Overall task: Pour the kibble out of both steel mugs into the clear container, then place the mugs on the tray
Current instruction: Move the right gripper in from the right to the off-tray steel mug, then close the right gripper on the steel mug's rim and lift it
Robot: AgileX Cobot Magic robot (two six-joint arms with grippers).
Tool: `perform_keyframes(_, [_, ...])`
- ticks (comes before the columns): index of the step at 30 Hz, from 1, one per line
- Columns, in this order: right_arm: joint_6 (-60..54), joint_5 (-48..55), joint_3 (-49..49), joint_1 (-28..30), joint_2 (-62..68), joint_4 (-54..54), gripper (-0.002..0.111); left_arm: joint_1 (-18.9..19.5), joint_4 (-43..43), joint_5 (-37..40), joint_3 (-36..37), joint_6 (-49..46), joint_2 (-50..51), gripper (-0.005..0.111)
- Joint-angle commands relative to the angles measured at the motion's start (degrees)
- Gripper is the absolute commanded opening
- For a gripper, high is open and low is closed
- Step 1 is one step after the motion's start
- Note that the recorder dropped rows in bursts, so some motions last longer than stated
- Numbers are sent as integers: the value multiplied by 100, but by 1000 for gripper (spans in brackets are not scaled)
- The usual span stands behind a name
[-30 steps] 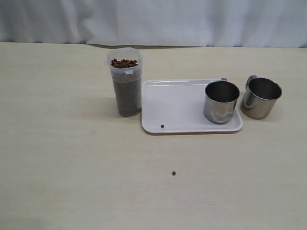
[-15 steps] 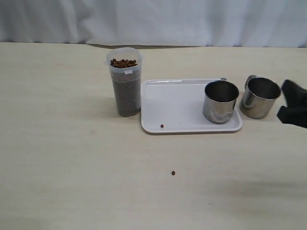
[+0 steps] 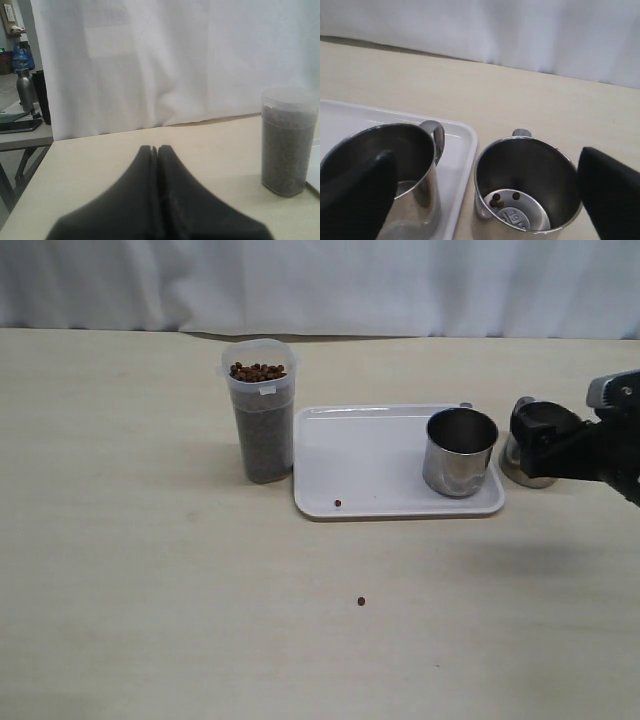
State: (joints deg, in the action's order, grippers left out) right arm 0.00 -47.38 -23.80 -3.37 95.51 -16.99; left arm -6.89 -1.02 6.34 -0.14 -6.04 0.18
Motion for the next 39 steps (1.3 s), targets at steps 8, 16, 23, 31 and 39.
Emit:
perform_keyframes(8, [-544, 165, -424, -17, 881, 957, 110, -45, -1, -72, 14, -6, -18, 0])
perform_keyframes(16, [-544, 165, -893, -17, 1420, 1019, 110, -45, -1, -85, 14, -6, -18, 0])
perform_keyframes(23, [-533, 328, -1080, -17, 1611, 1019, 54, -45, -1, -97, 14, -6, -18, 0])
perform_keyframes(31, [-548, 701, -842, -17, 382, 1051, 5, -45, -1, -97, 14, -6, -18, 0])
perform_keyframes(39, [1023, 364, -603, -202, -1029, -866, 5, -45, -1, -97, 14, -6, -18, 0])
